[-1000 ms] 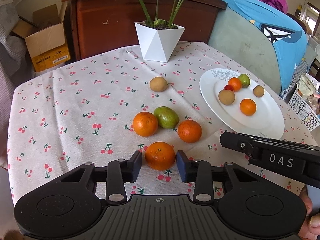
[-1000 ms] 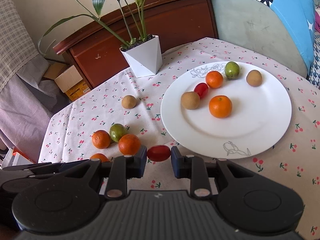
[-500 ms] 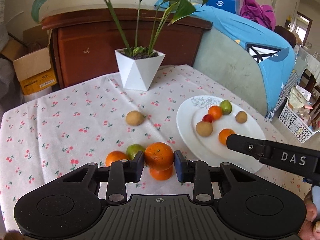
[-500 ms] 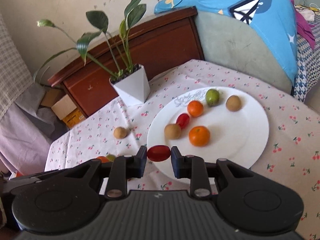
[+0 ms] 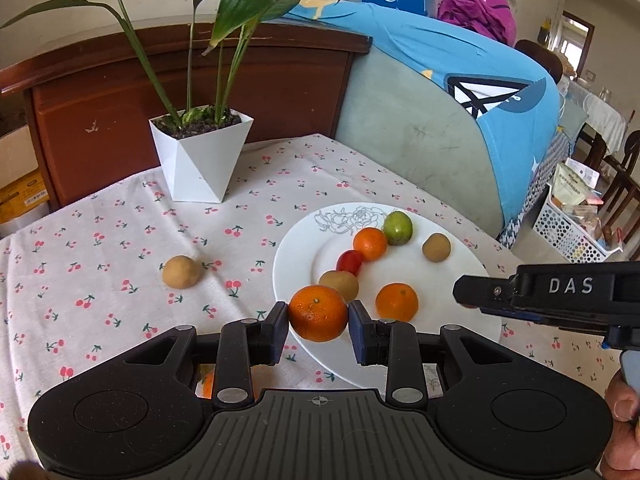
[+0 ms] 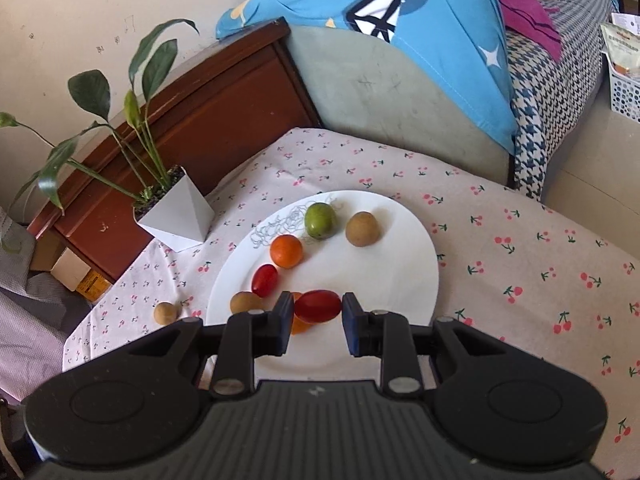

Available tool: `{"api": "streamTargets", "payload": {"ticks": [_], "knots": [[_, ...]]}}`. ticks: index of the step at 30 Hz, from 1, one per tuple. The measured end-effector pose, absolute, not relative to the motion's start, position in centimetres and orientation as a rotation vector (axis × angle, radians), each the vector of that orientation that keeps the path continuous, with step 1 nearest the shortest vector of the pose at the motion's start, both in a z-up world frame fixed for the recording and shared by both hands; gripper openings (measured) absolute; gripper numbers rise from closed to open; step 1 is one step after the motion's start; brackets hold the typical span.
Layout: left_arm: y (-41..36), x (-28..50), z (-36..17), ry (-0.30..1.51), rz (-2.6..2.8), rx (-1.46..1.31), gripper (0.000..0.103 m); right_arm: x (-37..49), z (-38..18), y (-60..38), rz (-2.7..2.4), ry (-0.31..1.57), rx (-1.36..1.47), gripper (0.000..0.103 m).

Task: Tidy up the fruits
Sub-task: 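Carry the orange and tomato onto the white plate and open both grippers, then move both open grippers back to the remaining oranges on the cloth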

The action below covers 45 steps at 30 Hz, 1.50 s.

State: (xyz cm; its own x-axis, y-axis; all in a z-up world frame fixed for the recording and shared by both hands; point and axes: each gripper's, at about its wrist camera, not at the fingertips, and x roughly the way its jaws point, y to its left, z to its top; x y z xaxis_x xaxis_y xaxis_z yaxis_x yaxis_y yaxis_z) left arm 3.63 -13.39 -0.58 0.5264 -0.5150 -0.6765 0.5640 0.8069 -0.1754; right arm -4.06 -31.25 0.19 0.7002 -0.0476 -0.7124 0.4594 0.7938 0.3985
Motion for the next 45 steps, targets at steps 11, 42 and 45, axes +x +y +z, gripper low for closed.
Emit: {"api": "streamTargets", "payload": {"ticks": [11, 42, 45], "knots": [[-15.8, 4.0, -1.2, 0.800, -0.651, 0.084, 0.030, -2.4, -0.9, -33.3, -0.328, 0.811, 0.603, 0.028], [-7.5, 5.4, 3.4, 0.763, -0.485, 0.074, 0.073, -2.1, 1.7, -28.2, -0.124, 0.764, 0.569, 0.057], [-6.0, 5.9, 3.4, 0.760, -0.457, 0.040, 0.073, -2.0, 2.1, -26.8, -0.053, 0.758, 0.550, 0.057]]}}
